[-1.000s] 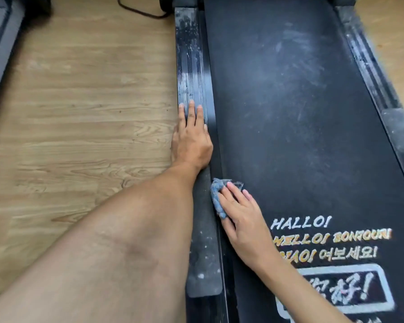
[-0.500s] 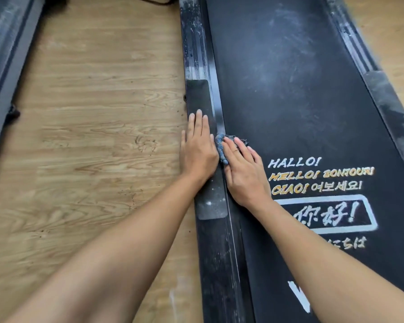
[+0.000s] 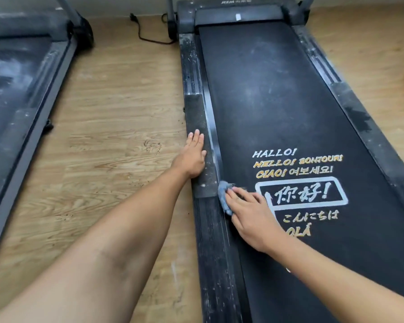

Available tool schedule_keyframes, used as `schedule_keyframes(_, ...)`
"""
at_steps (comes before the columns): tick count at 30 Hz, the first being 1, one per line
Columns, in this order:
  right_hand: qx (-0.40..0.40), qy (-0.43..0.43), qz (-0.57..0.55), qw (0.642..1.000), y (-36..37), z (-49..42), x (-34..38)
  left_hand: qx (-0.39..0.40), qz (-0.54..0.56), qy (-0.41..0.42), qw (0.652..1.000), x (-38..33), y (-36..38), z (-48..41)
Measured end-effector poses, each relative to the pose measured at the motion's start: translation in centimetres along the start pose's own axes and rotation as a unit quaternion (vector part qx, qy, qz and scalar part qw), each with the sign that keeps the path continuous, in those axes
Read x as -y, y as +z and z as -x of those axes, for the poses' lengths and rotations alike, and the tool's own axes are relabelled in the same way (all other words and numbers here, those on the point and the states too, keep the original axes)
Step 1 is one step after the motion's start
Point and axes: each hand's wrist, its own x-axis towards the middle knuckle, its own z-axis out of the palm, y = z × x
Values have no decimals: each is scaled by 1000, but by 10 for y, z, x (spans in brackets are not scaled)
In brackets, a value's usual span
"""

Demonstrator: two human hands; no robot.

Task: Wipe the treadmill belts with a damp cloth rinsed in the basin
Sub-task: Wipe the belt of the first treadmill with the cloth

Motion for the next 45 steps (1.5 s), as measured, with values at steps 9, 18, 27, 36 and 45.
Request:
schedule_keyframes(9, 48, -37, 70, 996, 19, 95, 17, -17, -67, -29, 997, -19, 27, 37)
schedule_keyframes(18, 42, 41, 74, 996, -5, -42, 0, 59, -97, -41, 993, -26, 18, 40)
schedule_keyframes(27, 71, -112, 121, 984, 19, 124, 17, 67, -75, -32, 994, -22, 15, 40)
schedule_keyframes(36, 102, 73, 74, 989, -35, -134, -16, 59, -102, -11, 993, -16, 14, 36)
schedule_keyframes(45, 83, -29, 112, 990, -41, -121, -25, 169, -211, -15, 963, -24, -13, 21)
